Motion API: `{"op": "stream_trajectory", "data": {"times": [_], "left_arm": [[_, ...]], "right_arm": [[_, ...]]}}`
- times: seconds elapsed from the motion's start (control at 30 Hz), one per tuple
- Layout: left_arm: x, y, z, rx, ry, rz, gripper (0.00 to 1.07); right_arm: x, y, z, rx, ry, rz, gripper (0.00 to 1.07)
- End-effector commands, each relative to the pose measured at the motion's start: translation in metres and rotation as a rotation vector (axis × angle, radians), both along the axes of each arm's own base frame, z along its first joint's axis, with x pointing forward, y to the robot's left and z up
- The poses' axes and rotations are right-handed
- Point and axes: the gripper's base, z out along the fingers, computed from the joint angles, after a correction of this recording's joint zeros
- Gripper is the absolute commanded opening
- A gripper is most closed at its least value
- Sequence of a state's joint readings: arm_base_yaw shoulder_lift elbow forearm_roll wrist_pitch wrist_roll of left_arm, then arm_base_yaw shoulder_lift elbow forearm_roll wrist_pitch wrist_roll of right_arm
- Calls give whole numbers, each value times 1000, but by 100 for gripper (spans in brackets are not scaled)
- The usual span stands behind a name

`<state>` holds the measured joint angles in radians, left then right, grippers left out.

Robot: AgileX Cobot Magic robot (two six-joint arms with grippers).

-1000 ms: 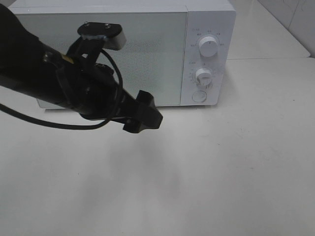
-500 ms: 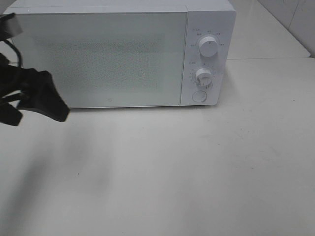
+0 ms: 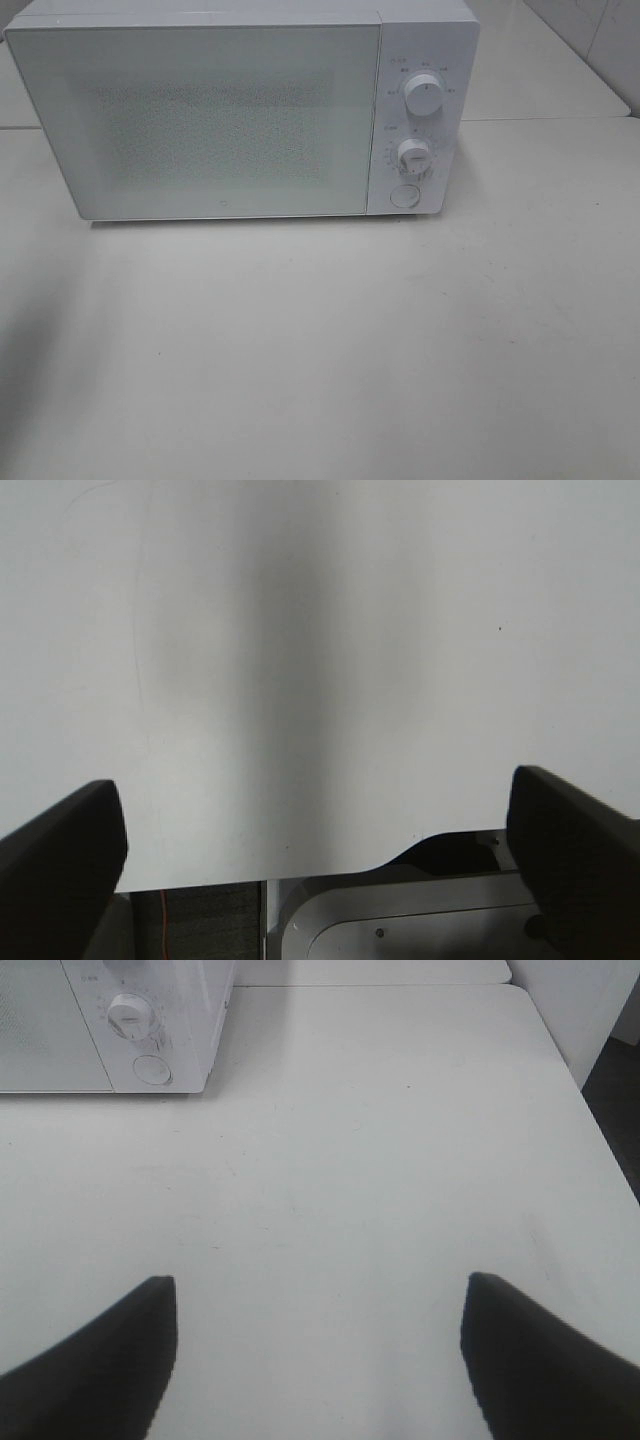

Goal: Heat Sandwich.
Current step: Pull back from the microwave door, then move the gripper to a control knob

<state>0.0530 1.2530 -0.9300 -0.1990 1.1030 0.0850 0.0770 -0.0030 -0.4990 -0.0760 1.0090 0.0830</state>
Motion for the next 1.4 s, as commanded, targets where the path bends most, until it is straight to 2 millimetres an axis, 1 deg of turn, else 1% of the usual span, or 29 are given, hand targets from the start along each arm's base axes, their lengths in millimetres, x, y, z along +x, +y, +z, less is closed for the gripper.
{"op": "stream_trajectory", "data": {"times": [0.03, 0.07, 0.1, 0.13, 0.17, 0.23, 0.27, 0.3, 0.37, 0.4, 0.43, 0.53, 0.57, 0.6, 0.67, 0.7, 0.73, 0.83, 0.87, 0.9, 0.97, 1.03, 1.17, 1.2, 1.3, 1.33, 1.4], "left_arm": [[-15, 1, 5, 11, -6, 8, 98], [-20, 1, 5, 20, -11, 7, 98], [-20, 1, 5, 20, -11, 7, 98], [-26, 2, 4, 31, -19, 5, 98], [-37, 3, 0, 49, -26, 3, 98], [-47, 2, -1, 54, -46, 4, 98], [-47, 2, -1, 54, -46, 4, 98], [-58, 2, -2, 55, -68, 6, 98], [-69, 1, -4, 56, -84, 6, 98], [-69, 1, -4, 56, -84, 6, 98], [-78, 1, -5, 67, -112, 2, 98], [-90, 3, -7, 98, -165, 2, 98], [-90, 3, -7, 98, -165, 2, 98], [-100, 3, -10, 106, -208, 5, 98], [-110, 2, -13, 106, -250, 10, 98], [-110, 2, -13, 106, -250, 10, 98], [-119, 1, -18, 97, -275, 17, 98], [-131, 0, -12, 97, -331, 23, 98], [-141, 0, -10, 95, -353, 27, 98], [-141, 0, -10, 95, -353, 27, 98], [-150, -1, -15, 95, -357, 25, 98], [-153, -1, -12, 97, -388, 28, 98], [-174, -3, -4, 89, -526, 34, 98], [-174, -3, -4, 89, -526, 34, 98], [-185, -4, -1, 86, -598, 35, 98], [-193, -5, 1, 80, -653, 36, 98], [-196, -6, 1, 79, -674, 36, 98]], "right_arm": [[-4, 0, 1, -3, -41, -3, 75], [-4, 0, 1, -3, -41, -3, 75], [-4, 0, 1, -3, -41, -3, 75], [-4, 0, 1, -3, -41, -3, 75], [-4, 0, 1, -3, -41, -3, 75], [-4, 0, 1, -3, -41, -3, 75], [-4, 0, 1, -3, -41, -3, 75], [-4, 0, 1, -3, -41, -3, 75], [-4, 0, 1, -3, -41, -3, 75], [-4, 0, 1, -3, -41, -3, 75], [-4, 0, 1, -3, -41, -3, 75], [-4, 0, 1, -3, -41, -3, 75], [-4, 0, 1, -3, -41, -3, 75], [-4, 0, 1, -3, -41, -3, 75], [-4, 0, 1, -3, -41, -3, 75], [-4, 0, 1, -3, -41, -3, 75], [-4, 0, 1, -3, -41, -3, 75], [-3, 0, 1, -3, -42, -3, 75], [-3, 0, 1, -3, -42, -3, 75], [-3, 0, 1, -3, -42, -3, 75], [-3, 0, 1, -3, -42, -3, 75], [-3, 0, 1, -3, -42, -3, 75], [-3, 0, 1, -3, -42, -3, 75], [-3, 0, 1, -3, -42, -3, 75], [-3, 0, 1, -3, -42, -3, 75], [-3, 0, 1, -3, -42, -3, 75], [-3, 0, 1, -3, -42, -3, 75]]}}
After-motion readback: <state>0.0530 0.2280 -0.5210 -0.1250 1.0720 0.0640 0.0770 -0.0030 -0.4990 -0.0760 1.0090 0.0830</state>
